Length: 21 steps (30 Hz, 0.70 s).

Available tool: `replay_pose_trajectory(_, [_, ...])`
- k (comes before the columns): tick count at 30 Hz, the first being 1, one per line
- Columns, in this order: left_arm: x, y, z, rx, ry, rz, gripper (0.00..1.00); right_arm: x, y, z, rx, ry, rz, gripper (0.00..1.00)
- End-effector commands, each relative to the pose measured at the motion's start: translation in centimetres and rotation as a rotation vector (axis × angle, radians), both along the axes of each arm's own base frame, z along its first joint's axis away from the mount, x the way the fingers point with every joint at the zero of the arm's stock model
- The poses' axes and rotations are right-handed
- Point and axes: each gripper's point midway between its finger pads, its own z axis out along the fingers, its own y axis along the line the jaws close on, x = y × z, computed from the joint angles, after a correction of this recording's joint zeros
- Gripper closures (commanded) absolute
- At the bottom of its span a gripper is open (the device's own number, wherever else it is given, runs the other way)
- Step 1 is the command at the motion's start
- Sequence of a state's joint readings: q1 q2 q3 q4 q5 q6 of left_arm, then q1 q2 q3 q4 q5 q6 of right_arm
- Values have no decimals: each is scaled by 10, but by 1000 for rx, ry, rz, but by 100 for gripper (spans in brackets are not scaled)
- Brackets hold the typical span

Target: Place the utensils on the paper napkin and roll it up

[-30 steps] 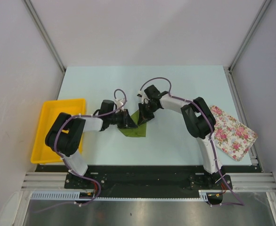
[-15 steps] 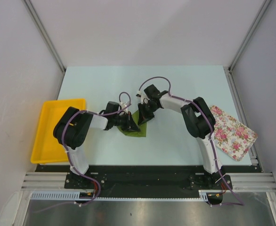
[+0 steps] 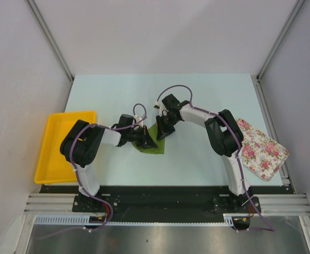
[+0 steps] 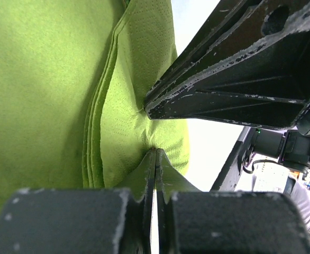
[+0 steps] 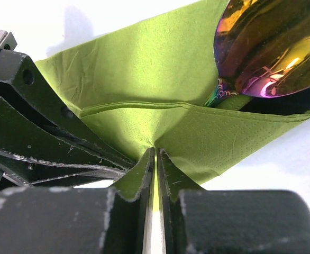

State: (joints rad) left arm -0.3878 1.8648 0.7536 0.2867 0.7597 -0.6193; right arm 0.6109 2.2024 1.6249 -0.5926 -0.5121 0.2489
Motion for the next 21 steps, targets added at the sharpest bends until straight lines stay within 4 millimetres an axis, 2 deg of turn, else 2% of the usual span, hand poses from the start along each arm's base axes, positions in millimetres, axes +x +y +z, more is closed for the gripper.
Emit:
replay_pose_trajectory(1, [-5,23,-37,157,23,60,98,-13,-10,-31,-95,20,17,91])
replay_pose_trajectory(5, [-10,26,-42,174,35,55,99,-14,-14,-40,-128,20,23,93])
replay_pose_trajectory(7, [-10,27,-43,175,36,55,99,-12,-14,-34,-110,26,20,93])
replay_pose_trajectory(16, [-9,25,-41,163,33,51,100,2,15,39,166,47,-52,91])
replay_pose_trajectory(18, [-10,25,-41,161,32,51,100,4,17,48,189,35,-63,91])
replay_pose_trajectory(21, [-10,25,-40,159,32,51,100,4,14,44,172,42,-69,92])
